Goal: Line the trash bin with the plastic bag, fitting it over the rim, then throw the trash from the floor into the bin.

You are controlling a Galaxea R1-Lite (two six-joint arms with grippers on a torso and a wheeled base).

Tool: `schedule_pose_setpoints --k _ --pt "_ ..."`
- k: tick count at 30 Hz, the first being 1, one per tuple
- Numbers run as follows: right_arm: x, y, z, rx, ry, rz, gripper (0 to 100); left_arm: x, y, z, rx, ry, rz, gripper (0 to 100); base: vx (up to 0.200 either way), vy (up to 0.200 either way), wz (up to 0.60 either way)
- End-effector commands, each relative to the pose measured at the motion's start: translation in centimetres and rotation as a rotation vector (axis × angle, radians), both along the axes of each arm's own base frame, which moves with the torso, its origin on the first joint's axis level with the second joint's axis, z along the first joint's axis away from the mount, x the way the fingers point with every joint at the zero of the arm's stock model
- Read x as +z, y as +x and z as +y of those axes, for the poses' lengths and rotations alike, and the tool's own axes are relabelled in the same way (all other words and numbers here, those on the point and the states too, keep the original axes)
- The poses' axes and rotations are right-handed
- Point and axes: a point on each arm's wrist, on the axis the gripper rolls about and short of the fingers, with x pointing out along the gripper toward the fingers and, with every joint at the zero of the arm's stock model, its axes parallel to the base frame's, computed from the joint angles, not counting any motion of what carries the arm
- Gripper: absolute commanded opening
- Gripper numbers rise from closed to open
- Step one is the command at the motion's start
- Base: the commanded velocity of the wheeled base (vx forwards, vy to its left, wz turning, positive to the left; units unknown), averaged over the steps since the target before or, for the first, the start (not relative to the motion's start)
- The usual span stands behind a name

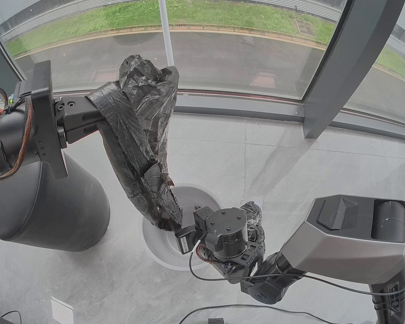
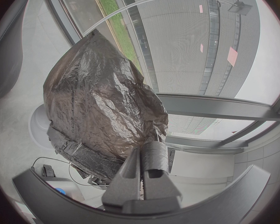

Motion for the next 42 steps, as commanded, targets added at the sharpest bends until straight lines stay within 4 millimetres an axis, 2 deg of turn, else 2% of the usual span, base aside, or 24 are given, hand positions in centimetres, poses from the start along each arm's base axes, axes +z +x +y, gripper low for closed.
schedule_pose_setpoints --k 1,5,8,12,15,16,17,18,19,21,23,26,29,36,42 --pt "-0.1 0.0 0.1 0.001 0.003 -0.002 0 0.1 -0.1 0.0 0.000 -0.002 -0.003 0 0.000 0.000 0.00" --pt "0.3 -0.2 0.0 0.001 0.007 -0.006 0 0.1 0.0 0.1 0.003 -0.004 -0.005 0 0.000 0.000 0.00" --pt "1.0 -1.0 -0.6 0.012 -0.001 -0.004 0 0.2 -0.1 0.2 0.009 -0.004 -0.009 0 0.000 0.000 0.00" --pt "2.1 -3.3 -3.2 0.101 -0.113 -0.014 0 -0.2 -0.5 0.6 0.018 0.015 -0.027 0 0.000 0.000 0.00" --pt "4.3 -5.2 -5.4 0.219 -0.099 0.003 0 -1.6 -0.3 1.2 0.039 0.098 -0.075 0 0.000 0.000 0.00" --pt "4.4 -5.4 -5.4 0.226 -0.098 0.004 0 -1.6 -0.3 1.2 0.039 0.102 -0.081 0 0.000 0.000 0.00" --pt "5.8 -6.4 -6.6 0.269 -0.081 0.007 0 -2.7 -0.1 1.6 0.057 0.168 -0.113 0 0.000 0.000 0.00" --pt "6.1 -6.6 -6.9 0.276 -0.079 0.011 0 -2.9 0.0 1.7 0.062 0.184 -0.119 0 0.000 0.000 0.00" --pt "7.6 -7.6 -8.0 0.308 -0.044 0.036 0 -3.8 0.2 2.2 0.088 0.235 -0.130 0 0.000 0.000 0.00" --pt "8.9 -8.4 -8.9 0.342 -0.002 0.078 0 -4.6 0.4 2.5 0.108 0.263 -0.124 0 0.000 0.000 0.00" --pt "10.7 -9.5 -10.2 0.411 0.049 0.163 0 -5.4 0.4 2.8 0.118 0.286 -0.105 0 0.000 0.000 0.00" --pt "12.1 -10.9 -11.8 0.527 0.079 0.328 0 -6.6 0.0 3.1 0.116 0.306 -0.075 0 0.000 0.000 0.00" --pt "12.2 -11.6 -12.7 0.592 0.085 0.449 0 -8.2 -0.4 3.2 0.098 0.324 -0.031 0 0.000 0.000 0.00" --pt "11.3 -11.4 -12.5 0.587 0.070 0.498 0 -10.4 -0.5 3.3 0.086 0.356 0.040 0 0.000 0.000 0.00" --pt "9.0 -9.8 -11.5 0.544 0.053 0.564 0 -11.4 0.5 3.0 0.091 0.381 0.081 0 0.000 0.000 0.00"
